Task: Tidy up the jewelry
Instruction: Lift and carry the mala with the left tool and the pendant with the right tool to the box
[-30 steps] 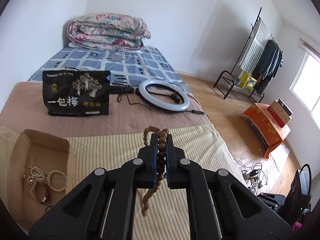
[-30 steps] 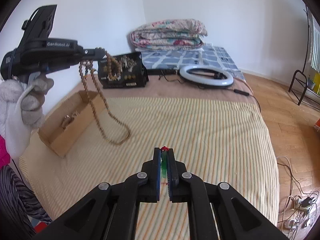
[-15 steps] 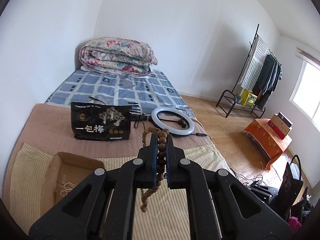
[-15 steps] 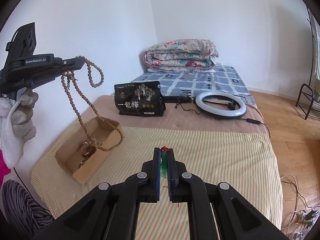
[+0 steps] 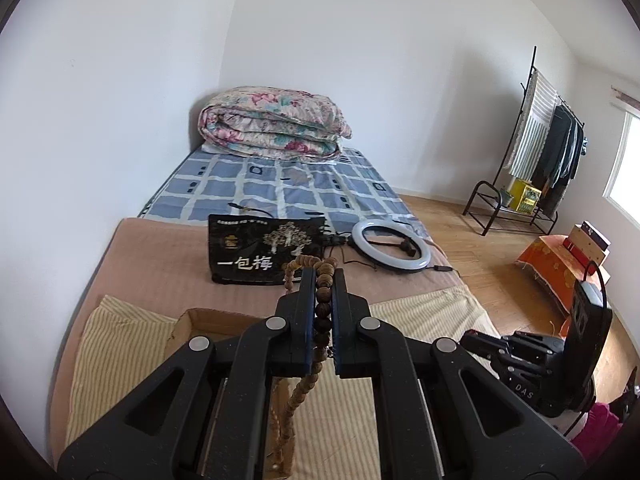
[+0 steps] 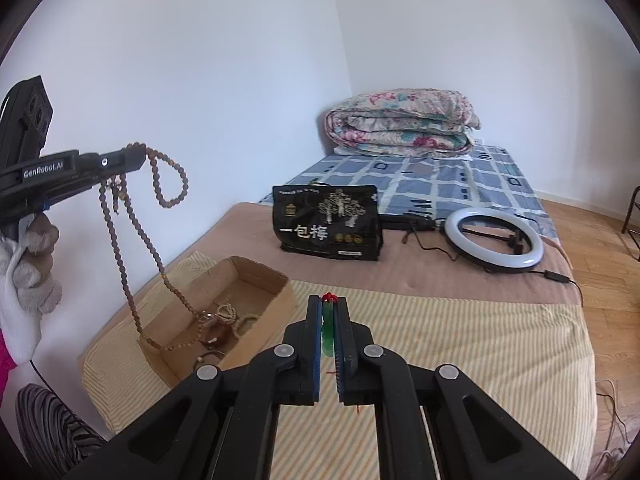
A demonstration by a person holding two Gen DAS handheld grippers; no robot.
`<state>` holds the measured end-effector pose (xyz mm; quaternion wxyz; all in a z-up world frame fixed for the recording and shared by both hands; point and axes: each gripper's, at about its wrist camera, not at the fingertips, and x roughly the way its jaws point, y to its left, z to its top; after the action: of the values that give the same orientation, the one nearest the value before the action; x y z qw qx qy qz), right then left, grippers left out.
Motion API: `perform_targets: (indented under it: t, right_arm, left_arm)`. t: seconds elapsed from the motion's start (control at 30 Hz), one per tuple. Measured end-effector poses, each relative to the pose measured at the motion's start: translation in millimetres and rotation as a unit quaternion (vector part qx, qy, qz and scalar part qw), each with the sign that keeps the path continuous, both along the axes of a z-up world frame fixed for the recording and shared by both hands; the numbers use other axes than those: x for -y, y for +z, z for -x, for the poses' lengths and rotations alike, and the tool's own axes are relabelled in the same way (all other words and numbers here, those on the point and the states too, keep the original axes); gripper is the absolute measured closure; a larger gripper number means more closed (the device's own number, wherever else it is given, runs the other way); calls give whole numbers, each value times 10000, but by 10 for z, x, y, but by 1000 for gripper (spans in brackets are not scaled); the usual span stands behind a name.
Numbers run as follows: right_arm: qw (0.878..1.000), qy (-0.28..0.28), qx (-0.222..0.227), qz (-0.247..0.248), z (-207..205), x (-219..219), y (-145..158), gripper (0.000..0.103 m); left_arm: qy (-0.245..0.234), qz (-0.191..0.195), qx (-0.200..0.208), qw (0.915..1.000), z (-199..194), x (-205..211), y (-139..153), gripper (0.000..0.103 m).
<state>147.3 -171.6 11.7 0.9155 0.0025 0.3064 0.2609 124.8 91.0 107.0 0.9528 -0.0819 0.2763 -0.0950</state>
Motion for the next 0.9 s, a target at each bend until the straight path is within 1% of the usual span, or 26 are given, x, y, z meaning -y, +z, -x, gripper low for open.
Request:
perform_targets:
  t: [0.27, 0.57, 0.73, 0.9]
  right_arm:
    - [9994, 337, 18, -57, -117, -442, 15, 100]
    - [9975, 708, 17, -5, -294, -990, -1, 100]
    - [9964, 849, -7, 85, -425, -1307, -50, 100]
    - [9956, 908, -177, 120, -577, -1535, -170, 100]
  left_arm:
    - [224, -77, -80, 9997, 63, -299, -127, 99]
    - [302, -336, -193, 9988, 110, -479, -331, 99]
    - [271, -484, -296, 9980, 95, -516, -474, 99]
    - [321, -581, -365, 9971, 72, -583, -631, 99]
